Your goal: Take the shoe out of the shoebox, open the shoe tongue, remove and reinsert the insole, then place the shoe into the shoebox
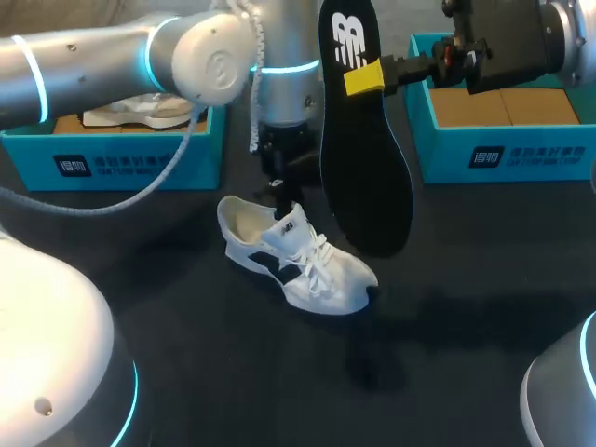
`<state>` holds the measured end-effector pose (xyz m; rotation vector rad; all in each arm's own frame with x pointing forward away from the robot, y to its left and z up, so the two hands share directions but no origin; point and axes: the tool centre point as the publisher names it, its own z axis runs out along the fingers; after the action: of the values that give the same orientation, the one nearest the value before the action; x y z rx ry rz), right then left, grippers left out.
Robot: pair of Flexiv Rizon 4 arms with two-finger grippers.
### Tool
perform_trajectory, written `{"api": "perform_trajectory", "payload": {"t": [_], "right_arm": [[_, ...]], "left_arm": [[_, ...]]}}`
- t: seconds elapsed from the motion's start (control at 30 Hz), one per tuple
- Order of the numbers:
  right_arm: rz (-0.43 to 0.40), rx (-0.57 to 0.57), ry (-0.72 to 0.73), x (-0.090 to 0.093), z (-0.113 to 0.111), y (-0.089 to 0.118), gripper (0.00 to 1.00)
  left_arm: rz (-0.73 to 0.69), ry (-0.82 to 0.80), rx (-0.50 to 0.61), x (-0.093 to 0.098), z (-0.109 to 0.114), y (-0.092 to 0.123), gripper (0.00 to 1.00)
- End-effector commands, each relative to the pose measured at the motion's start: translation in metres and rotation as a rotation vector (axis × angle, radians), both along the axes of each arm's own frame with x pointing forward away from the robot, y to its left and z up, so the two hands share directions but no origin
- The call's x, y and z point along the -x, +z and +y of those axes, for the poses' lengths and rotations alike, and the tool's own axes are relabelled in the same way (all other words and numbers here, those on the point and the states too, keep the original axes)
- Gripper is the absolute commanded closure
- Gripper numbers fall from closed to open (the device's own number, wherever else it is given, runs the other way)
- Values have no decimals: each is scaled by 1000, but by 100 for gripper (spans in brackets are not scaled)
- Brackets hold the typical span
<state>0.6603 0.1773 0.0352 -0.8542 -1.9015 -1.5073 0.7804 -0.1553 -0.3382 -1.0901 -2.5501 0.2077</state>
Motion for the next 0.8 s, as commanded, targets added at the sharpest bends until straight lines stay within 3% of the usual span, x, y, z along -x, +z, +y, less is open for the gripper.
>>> {"api": "perform_trajectory", "payload": {"t": [0.03, 0.8], "right_arm": [[2, 4, 2, -2, 3, 0, 100], [2, 4, 2, -2, 3, 0, 100]], "left_arm": [[71, -280, -95, 0, -8, 5, 100], [94, -417, -116, 2, -9, 4, 100]]}}
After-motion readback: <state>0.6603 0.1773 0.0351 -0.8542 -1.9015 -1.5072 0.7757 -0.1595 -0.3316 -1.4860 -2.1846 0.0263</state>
